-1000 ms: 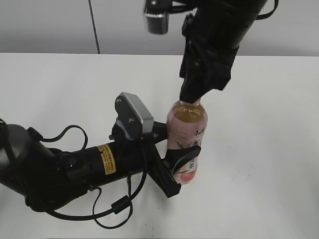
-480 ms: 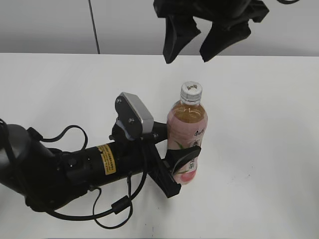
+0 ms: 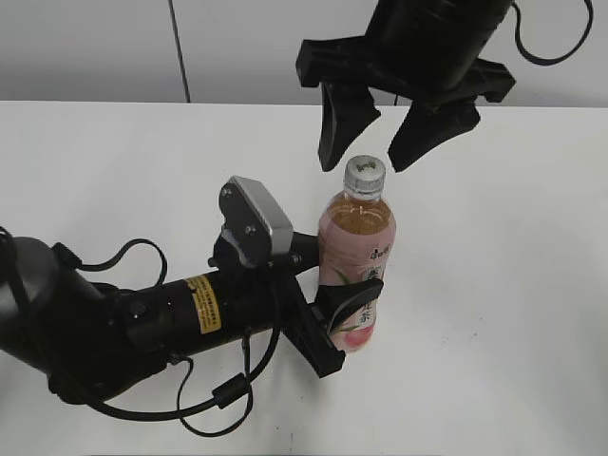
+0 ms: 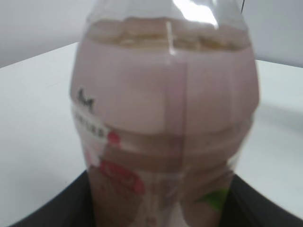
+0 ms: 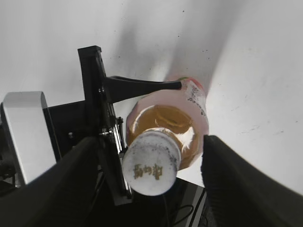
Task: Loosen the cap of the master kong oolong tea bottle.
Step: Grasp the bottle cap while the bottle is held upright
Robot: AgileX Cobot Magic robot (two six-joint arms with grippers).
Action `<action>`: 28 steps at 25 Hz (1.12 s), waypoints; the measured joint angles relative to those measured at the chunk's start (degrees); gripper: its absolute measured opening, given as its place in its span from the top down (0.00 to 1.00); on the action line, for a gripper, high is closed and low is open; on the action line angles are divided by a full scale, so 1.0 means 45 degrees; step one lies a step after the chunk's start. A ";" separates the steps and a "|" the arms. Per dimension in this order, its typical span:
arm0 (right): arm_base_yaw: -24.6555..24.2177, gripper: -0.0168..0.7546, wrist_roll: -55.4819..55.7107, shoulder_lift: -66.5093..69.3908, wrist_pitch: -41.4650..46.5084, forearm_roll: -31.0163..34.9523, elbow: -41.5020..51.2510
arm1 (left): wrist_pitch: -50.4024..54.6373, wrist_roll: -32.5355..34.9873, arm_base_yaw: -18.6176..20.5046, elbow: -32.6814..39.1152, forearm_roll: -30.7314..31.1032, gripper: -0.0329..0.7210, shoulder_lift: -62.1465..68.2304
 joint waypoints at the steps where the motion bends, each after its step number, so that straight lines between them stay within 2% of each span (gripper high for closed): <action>1: 0.0000 0.31 0.0015 0.0000 0.0000 0.0100 0.0000 | 0.0000 0.0000 0.0000 0.0000 0.0000 0.45 0.0000; 12: 0.0000 0.31 0.0038 0.0000 0.0011 0.0442 0.0418 | 0.0000 0.0000 0.0000 0.0000 0.0000 0.45 0.0000; 15: 0.0000 0.34 0.0038 0.0000 0.0011 0.0442 0.0418 | 0.0000 0.0000 0.0000 0.0000 0.0000 0.45 0.0000; 17: 0.0000 0.39 0.0038 0.0000 0.0011 0.0442 0.0418 | 0.0000 0.0000 0.0000 0.0000 0.0000 0.45 0.0000; 19: 0.0000 0.48 0.0044 0.0000 0.0011 0.0341 0.0418 | 0.0000 0.0000 0.0000 0.0000 0.0000 0.45 0.0000; 21: 0.0000 0.62 -0.0045 0.0000 0.0011 0.0116 0.0418 | 0.0000 0.0000 0.0000 0.0000 0.0000 0.45 0.0000; 24: 0.0000 0.62 -0.1977 0.0000 0.0011 -0.0070 0.0418 | 0.0000 0.0000 0.0000 0.0000 0.0000 0.45 0.0000; 28: 0.0000 0.62 -0.7346 0.0000 0.0011 0.0183 0.0418 | 0.0000 0.0000 0.0000 0.0000 -0.0012 0.45 0.0000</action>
